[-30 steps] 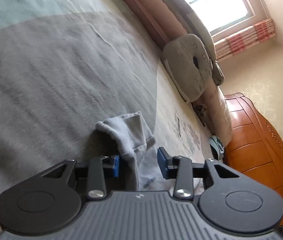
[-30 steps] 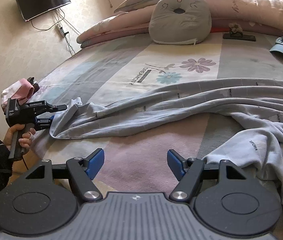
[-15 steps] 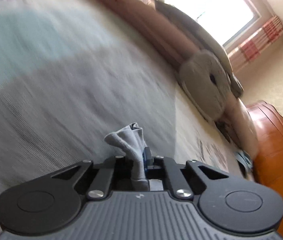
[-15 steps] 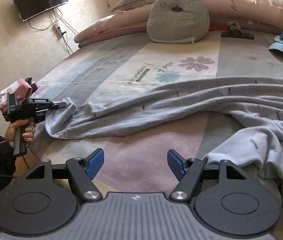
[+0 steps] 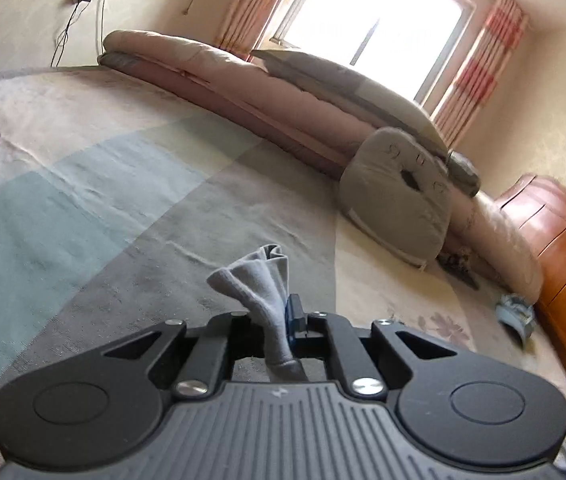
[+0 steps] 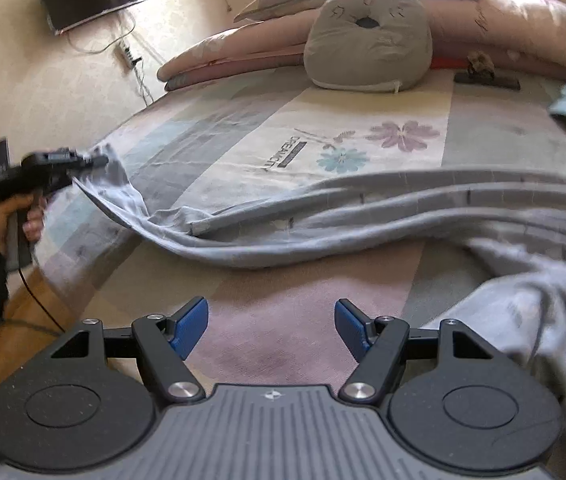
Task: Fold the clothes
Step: 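Pull the held cuff away from the waistband with the left tool, stretching the leg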
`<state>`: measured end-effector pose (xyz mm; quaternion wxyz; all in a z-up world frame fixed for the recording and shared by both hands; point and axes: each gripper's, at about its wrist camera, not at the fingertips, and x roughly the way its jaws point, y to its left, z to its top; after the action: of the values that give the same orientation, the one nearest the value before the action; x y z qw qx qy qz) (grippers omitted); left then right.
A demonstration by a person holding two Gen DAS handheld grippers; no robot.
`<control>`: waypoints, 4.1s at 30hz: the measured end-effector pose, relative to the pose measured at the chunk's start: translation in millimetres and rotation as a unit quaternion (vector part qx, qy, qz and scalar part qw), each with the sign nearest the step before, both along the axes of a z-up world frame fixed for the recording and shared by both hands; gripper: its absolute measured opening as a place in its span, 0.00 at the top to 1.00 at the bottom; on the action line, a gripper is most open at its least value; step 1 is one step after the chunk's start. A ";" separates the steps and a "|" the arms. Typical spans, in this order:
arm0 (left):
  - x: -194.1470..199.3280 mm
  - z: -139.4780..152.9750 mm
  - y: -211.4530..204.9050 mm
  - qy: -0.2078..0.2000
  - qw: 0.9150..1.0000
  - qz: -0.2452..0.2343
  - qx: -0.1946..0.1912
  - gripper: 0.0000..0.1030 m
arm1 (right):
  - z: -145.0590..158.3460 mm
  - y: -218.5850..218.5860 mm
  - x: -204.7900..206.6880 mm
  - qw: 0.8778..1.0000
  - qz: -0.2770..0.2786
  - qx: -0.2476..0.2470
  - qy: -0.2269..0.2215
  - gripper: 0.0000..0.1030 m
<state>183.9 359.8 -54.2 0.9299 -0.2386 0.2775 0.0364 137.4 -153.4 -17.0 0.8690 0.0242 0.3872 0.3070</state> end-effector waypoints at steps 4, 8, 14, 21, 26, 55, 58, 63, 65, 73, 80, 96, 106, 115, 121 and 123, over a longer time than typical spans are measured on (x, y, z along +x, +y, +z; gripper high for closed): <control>0.8 0.6 -12.1 0.017 0.999 0.000 0.029 0.94 | 9.8 -2.7 30.0 0.999 0.025 -0.039 -0.023 0.28; -4.8 -8.8 -16.5 0.043 0.998 0.014 0.041 0.94 | 11.6 -2.6 72.0 0.997 0.048 -0.051 -0.029 0.25; -25.3 -35.5 -10.4 0.085 0.994 0.066 0.010 0.94 | -1.3 10.2 138.3 0.992 0.106 -0.061 -0.017 0.14; -31.3 -43.2 -12.9 0.074 0.993 0.087 0.004 0.93 | -9.4 27.9 211.9 0.977 0.198 -0.081 0.006 0.12; -33.0 -47.1 -12.2 0.065 0.993 0.100 -0.008 0.91 | -26.1 35.9 260.2 0.962 0.254 -0.055 0.087 0.11; -39.9 -57.0 -4.7 0.035 0.995 0.093 -0.023 0.88 | -13.4 63.7 100.8 0.956 0.194 -0.213 -0.055 0.10; -38.2 -55.5 -5.8 0.039 0.995 0.089 -0.018 0.88 | -21.4 60.1 76.0 0.946 0.215 -0.233 -0.061 0.10; -35.2 -52.7 -5.2 0.048 0.995 0.087 -0.015 0.88 | -15.7 41.8 81.8 0.957 0.219 -0.185 -0.036 0.10; -34.0 -51.6 -5.0 0.052 0.995 0.086 -0.014 0.88 | -10.8 24.6 95.8 0.973 0.184 -0.140 0.002 0.10; -27.6 -41.9 -6.1 0.067 0.995 0.075 -0.003 0.94 | -2.0 -41.7 84.2 0.998 0.040 -0.026 0.049 0.10; -11.3 -2.2 -23.9 0.050 0.998 0.021 0.036 0.94 | 11.7 -63.2 31.7 0.999 0.019 -0.007 0.025 0.10; 55.3 33.3 -93.9 0.052 0.994 -0.063 0.078 0.94 | 37.7 -110.9 -60.2 1.000 -0.010 0.007 -0.012 0.06; 87.0 -7.6 -121.2 0.067 0.993 -0.060 0.078 0.94 | 22.7 -86.5 70.5 0.995 0.100 0.022 -0.001 0.06; 121.6 -18.8 -126.2 0.115 0.989 -0.035 0.085 0.94 | -55.3 -48.5 226.5 0.975 0.188 0.023 0.119 0.06; 125.2 -12.2 -118.6 0.183 0.979 -0.015 0.091 0.94 | -66.6 -40.8 249.2 0.965 0.184 0.052 0.180 0.00; 127.2 -4.4 -114.6 0.203 0.975 -0.013 0.089 0.95 | -65.6 -37.6 258.1 0.961 0.169 0.051 0.212 0.00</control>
<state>311.2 245.2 -58.5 0.8721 -0.1386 0.4591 0.0969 395.5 -191.0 -82.6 0.7000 0.0668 0.5450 0.4565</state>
